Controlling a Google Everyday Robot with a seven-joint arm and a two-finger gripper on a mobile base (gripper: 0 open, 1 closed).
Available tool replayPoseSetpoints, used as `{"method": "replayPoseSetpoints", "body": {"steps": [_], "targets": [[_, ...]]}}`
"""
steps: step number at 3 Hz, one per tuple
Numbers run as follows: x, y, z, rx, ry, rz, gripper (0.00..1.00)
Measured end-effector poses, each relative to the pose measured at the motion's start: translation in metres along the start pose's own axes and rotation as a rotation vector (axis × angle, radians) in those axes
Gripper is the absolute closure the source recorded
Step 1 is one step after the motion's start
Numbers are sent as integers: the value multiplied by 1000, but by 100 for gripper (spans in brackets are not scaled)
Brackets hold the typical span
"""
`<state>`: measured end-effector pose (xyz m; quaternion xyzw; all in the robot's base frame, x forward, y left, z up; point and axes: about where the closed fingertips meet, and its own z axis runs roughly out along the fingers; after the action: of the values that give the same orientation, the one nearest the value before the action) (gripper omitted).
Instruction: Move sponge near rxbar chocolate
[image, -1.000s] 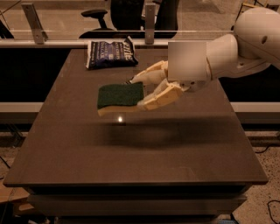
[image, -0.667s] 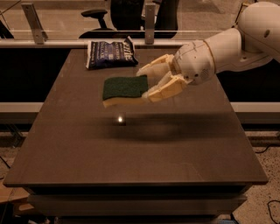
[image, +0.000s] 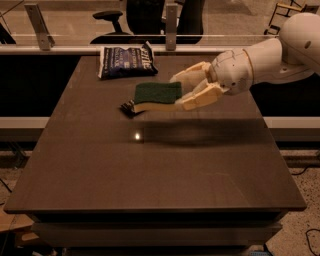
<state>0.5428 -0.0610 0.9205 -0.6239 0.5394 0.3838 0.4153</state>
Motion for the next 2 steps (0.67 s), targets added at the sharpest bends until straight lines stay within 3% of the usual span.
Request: {"method": "replayPoseSetpoints", "body": {"steps": [2], "targets": [[29, -21, -25, 59, 26, 48, 100]]}}
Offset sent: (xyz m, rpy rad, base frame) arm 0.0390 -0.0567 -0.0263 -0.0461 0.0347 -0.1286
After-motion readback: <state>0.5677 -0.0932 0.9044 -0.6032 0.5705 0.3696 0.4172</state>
